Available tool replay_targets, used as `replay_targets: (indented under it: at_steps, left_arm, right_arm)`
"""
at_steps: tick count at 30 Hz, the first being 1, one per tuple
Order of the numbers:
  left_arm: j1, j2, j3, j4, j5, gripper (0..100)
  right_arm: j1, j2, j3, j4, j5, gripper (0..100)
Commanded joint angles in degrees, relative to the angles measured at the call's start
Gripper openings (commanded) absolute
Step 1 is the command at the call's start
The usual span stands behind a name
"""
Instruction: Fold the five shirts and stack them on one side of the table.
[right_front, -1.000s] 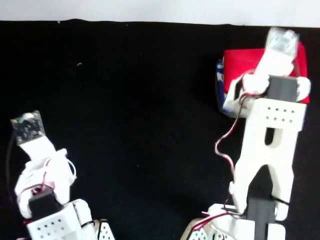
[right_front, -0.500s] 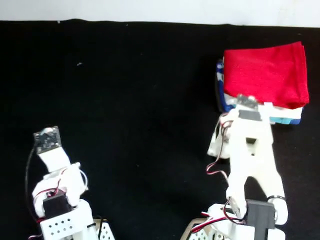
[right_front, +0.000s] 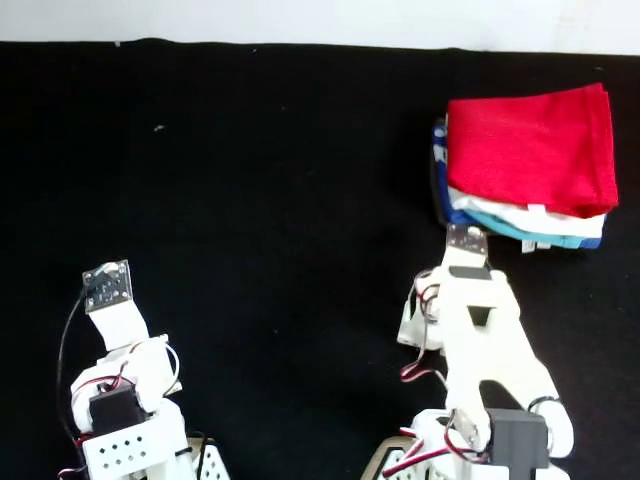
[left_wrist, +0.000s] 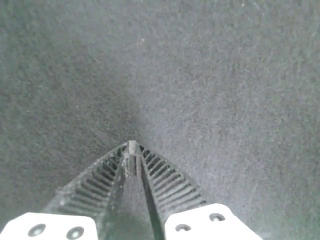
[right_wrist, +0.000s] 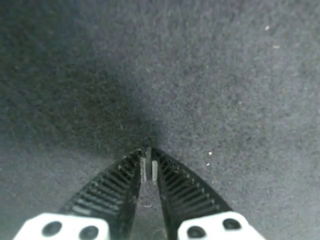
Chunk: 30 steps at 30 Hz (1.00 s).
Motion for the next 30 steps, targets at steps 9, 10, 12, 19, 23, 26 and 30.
replay_targets:
  at_steps: [9,10,12,19,23,26,30]
  left_arm:
    - [14.9,-0.04,0.84,1.05,4.84,1]
    - [16.57,-0.04,0.84,1.05,7.47,1]
    - [18.68,-0.04,0.84,1.05,12.22,1]
    - [18.77,-0.04,0.84,1.05,15.03,1]
    - [18.77,-0.04,0.84,1.05,15.03,1]
    - [18.77,-0.04,0.84,1.05,15.03,1]
    - [18.77,-0.04,0.84,1.05,15.03,1]
  right_arm:
    - [-0.48,-18.86,9.63,1.19,-0.18,0.6]
    - [-0.48,-21.49,10.51,1.19,-0.18,0.6]
    - [-0.4,-27.03,12.18,1.19,-0.18,0.6]
    - [-0.57,-45.49,20.0,1.1,-0.18,0.6]
    - [-0.57,-57.01,27.3,1.1,-0.18,0.6]
    - [-0.57,-66.77,34.07,1.1,-0.18,0.6]
    - [-0.57,-81.36,43.03,1.98,-0.62,0.6]
